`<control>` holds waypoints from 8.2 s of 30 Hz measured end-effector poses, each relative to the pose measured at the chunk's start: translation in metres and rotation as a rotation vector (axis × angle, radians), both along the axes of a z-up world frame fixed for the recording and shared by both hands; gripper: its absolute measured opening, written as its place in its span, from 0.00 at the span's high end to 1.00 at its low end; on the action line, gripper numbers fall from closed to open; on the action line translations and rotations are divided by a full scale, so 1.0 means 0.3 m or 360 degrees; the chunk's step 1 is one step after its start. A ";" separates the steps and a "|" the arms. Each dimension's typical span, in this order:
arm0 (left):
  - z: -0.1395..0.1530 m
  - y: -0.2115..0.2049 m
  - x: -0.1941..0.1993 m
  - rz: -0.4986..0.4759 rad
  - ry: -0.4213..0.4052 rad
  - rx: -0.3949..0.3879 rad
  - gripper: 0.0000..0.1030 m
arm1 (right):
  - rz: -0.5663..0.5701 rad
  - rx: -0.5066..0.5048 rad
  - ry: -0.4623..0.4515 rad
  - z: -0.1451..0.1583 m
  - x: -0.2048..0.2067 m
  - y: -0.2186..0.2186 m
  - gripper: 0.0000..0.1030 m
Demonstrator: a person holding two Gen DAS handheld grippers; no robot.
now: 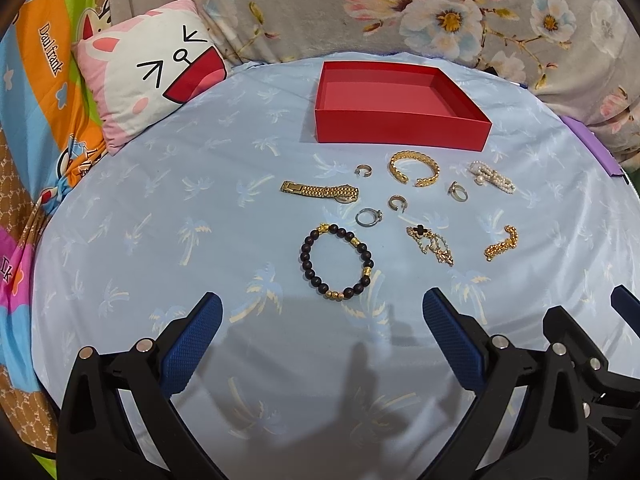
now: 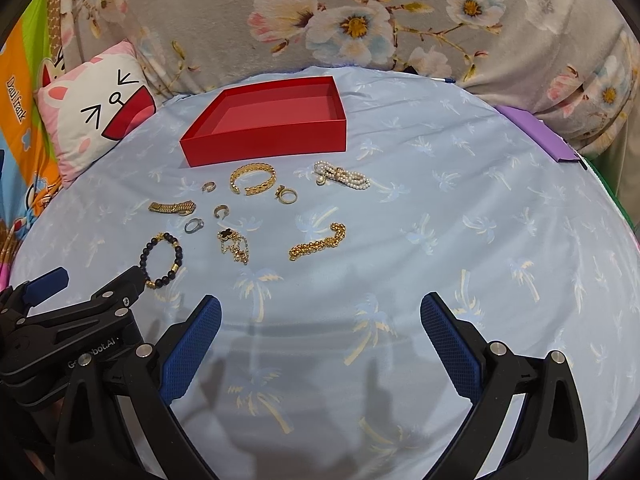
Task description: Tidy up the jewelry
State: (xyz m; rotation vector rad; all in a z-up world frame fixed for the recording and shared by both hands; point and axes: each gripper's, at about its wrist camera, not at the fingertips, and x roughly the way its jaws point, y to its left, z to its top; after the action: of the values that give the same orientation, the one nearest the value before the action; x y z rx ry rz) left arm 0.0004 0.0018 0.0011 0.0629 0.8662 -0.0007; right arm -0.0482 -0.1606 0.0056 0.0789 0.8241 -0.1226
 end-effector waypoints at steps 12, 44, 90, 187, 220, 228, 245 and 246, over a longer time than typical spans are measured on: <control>0.000 0.002 -0.004 0.0000 0.0002 -0.0003 0.05 | 0.0001 0.0009 -0.0001 0.001 0.002 0.000 0.05; -0.014 0.003 -0.003 0.0002 0.0019 -0.0001 0.05 | 0.0000 0.0025 0.0003 -0.005 0.004 0.000 0.05; -0.119 0.069 0.201 0.0097 0.0177 -0.0072 0.05 | 0.0224 0.0060 0.0011 -0.125 0.483 -0.182 0.24; 0.420 -0.035 0.662 -0.0345 -0.0395 -0.0409 0.93 | 0.0326 0.0413 -0.0253 0.269 0.750 -0.207 0.87; 0.180 0.011 1.145 -0.0103 -0.0293 -0.0380 0.42 | 0.0255 0.0297 -0.0240 0.138 1.140 -0.158 0.63; 0.158 0.134 0.763 -0.0045 -0.0298 -0.0381 0.37 | 0.0323 0.0354 -0.0273 0.125 0.665 -0.154 0.59; -0.085 0.117 0.219 -0.0078 -0.0014 -0.0314 0.36 | 0.0250 0.0406 0.0029 -0.098 0.124 -0.166 0.59; -0.093 0.113 0.211 -0.0083 0.0001 -0.0322 0.36 | 0.0239 0.0425 0.0034 -0.107 0.126 -0.169 0.59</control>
State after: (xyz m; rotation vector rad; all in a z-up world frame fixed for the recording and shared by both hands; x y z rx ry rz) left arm 0.0637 0.0358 -0.0269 -0.1044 0.8607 -0.1370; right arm -0.0103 -0.2112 -0.0265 0.2665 0.8613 0.1290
